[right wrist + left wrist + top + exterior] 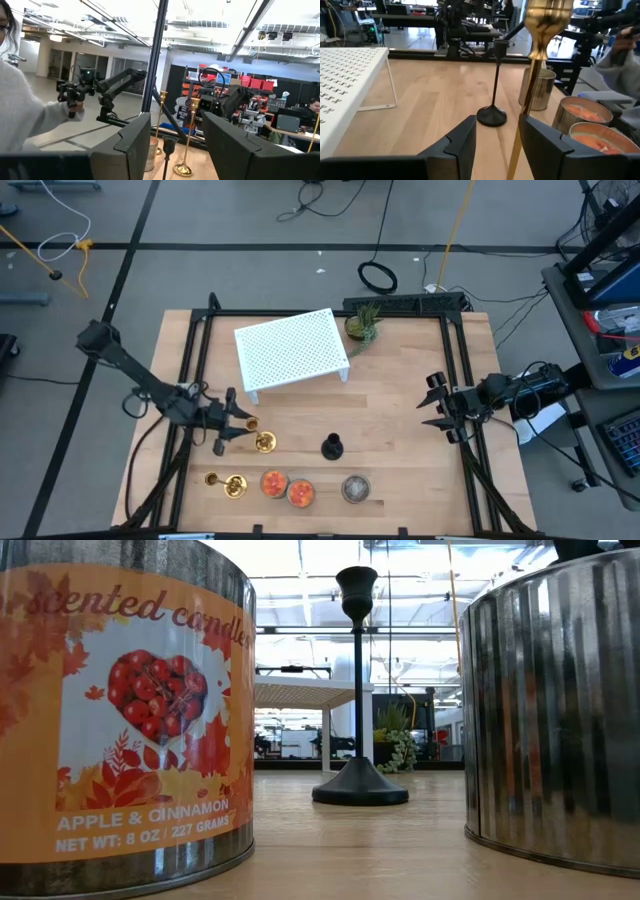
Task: Pick & Place candle stick holders
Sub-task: Put the top left gold candle holder on the shelf, then put the black candle holder on the shelf
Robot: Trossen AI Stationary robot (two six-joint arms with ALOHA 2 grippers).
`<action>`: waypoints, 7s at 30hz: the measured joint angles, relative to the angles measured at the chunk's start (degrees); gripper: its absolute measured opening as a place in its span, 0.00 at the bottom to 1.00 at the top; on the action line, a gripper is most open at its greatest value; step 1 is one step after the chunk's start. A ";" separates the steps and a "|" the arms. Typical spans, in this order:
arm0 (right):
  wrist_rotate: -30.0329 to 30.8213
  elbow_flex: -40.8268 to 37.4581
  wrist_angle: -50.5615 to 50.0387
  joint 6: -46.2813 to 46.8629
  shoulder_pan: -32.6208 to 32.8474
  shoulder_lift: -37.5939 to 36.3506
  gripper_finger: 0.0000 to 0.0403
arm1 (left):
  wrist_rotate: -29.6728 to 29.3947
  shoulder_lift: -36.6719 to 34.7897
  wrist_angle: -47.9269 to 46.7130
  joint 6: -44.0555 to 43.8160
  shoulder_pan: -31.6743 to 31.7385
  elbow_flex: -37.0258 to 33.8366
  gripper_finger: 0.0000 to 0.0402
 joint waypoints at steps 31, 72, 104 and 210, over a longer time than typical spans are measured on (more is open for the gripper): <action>-0.02 0.00 -0.42 -0.17 0.00 0.00 0.44 | 1.46 6.07 13.33 7.85 0.00 0.18 0.05; -0.04 0.00 6.55 0.95 0.00 3.03 0.44 | -27.14 3.04 -22.37 7.28 31.55 35.11 0.03; -0.04 0.02 10.01 1.38 0.00 10.16 0.44 | -24.09 9.64 -27.67 1.79 48.32 34.36 0.20; -11.04 41.66 29.62 20.82 -13.84 93.24 0.02 | -25.49 3.29 -32.27 8.64 16.71 34.40 0.32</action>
